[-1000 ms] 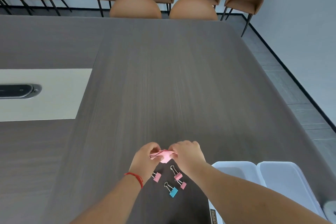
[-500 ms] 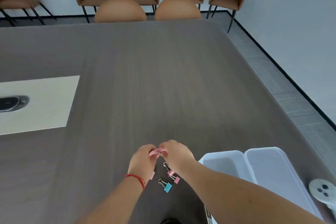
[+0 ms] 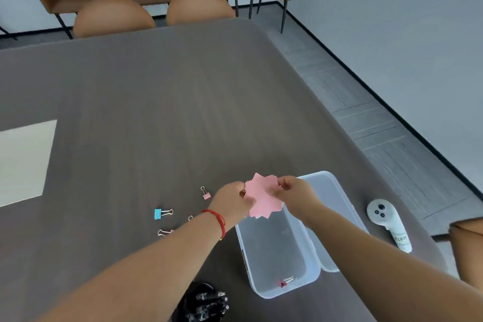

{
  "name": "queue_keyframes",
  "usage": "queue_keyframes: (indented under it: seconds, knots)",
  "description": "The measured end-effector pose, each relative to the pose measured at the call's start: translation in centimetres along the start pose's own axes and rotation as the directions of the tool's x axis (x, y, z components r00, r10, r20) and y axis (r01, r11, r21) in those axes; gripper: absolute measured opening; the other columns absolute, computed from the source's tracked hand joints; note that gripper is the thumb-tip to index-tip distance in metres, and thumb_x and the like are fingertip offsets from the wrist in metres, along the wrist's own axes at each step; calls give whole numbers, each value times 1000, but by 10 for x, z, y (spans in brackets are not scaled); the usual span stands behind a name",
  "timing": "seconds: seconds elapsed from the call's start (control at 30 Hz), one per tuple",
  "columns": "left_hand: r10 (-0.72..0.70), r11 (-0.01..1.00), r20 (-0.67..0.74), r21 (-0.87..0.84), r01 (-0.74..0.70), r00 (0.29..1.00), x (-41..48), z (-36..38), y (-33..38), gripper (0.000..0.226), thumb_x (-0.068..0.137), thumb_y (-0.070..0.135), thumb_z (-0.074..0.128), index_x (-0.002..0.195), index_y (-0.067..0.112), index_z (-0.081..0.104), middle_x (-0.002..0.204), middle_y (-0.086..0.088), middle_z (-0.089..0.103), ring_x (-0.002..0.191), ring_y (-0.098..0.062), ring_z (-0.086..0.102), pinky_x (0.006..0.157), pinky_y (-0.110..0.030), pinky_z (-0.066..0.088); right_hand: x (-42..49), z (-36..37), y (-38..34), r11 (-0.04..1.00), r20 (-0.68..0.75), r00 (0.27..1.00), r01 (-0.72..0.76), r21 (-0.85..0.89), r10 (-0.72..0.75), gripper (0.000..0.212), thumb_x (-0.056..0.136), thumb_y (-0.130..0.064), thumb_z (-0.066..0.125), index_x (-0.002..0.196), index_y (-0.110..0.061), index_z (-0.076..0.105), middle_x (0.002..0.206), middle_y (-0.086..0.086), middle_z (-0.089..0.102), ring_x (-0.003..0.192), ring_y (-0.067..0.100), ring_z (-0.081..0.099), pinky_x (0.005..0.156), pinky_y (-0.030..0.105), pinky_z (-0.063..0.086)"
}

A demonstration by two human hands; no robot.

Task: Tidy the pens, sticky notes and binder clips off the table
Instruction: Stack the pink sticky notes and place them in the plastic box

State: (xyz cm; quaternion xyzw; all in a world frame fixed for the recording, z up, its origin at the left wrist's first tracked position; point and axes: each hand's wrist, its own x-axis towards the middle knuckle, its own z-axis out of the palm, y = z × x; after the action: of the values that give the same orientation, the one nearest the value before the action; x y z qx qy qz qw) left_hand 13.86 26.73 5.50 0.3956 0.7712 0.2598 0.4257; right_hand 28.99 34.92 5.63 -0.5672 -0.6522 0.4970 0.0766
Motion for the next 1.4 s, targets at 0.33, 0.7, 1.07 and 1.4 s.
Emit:
queue_keyframes:
  seconds: [0.33, 0.7, 1.07, 1.4]
  knots:
    - [-90, 940, -62, 323, 105, 994, 10, 20, -11, 28, 81, 9, 53, 109, 8, 59, 103, -14, 69, 88, -30, 64, 76, -32, 53, 20, 40, 27, 903, 102, 994, 19, -429, 27, 16, 88, -16, 56, 103, -12, 61, 93, 8, 64, 78, 24, 51, 71, 31, 47]
    - [-99, 972, -144, 198, 127, 985, 14, 10, -29, 24, 84, 4, 49, 103, 7, 64, 101, -16, 70, 95, -32, 65, 81, -31, 50, 50, 72, 33, 914, 178, 974, -57, -402, 139, 29, 86, -15, 59, 114, -9, 64, 115, 16, 65, 107, 34, 61, 85, 38, 50]
    - [-132, 989, -80, 59, 137, 988, 13, 4, -31, 19, 82, 4, 57, 77, 22, 54, 81, -10, 68, 78, -31, 68, 73, -34, 58, 47, 83, 25, 772, 127, 976, -57, -633, 176, 35, 92, -16, 53, 126, -7, 53, 128, 8, 58, 118, 30, 55, 94, 35, 44]
    - [-208, 966, -132, -182, 183, 969, 12, -7, -30, 19, 85, 1, 49, 75, 13, 59, 70, -7, 66, 57, -18, 64, 53, -18, 56, 37, 94, 44, 746, -46, 999, -32, -665, 1, 44, 92, -44, 50, 123, -13, 48, 125, 8, 50, 117, 25, 47, 97, 35, 41]
